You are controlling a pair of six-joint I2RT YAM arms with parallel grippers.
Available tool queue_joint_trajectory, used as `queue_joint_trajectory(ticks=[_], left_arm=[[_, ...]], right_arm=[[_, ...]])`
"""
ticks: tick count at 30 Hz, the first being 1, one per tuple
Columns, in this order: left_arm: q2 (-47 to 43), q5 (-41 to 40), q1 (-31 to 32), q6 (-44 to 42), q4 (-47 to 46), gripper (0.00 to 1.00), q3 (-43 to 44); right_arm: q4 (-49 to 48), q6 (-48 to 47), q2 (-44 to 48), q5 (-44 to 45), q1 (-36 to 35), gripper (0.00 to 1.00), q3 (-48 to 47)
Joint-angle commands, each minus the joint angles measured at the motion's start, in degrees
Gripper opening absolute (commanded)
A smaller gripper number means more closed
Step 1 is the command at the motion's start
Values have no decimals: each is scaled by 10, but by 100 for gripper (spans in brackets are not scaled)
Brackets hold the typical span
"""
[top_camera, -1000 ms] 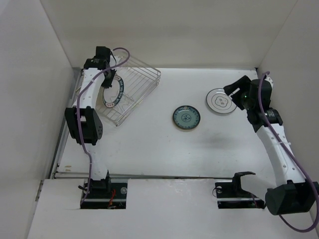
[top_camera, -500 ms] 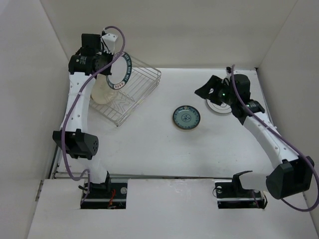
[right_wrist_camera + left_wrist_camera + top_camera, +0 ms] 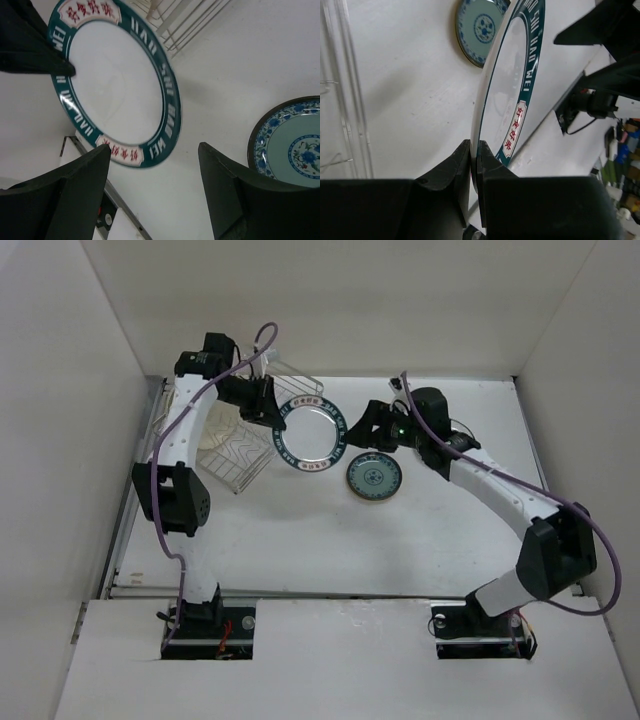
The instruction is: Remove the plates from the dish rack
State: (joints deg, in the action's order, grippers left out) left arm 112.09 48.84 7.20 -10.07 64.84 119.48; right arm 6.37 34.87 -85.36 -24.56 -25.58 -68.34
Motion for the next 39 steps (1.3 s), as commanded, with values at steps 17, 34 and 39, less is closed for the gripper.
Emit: queue_joint_trajectory(ticks=[17, 34, 39], left_arm=[[-27, -14, 18, -20, 26, 1, -39], [-112, -441, 18, 44, -123, 100, -54], [-156, -569, 12, -14, -177, 100, -108]], right_arm=[[-116, 63, -60, -25, -12, 0, -7], [20, 148, 20, 135, 177, 0, 11], [60, 148, 20, 187, 265, 0, 23]])
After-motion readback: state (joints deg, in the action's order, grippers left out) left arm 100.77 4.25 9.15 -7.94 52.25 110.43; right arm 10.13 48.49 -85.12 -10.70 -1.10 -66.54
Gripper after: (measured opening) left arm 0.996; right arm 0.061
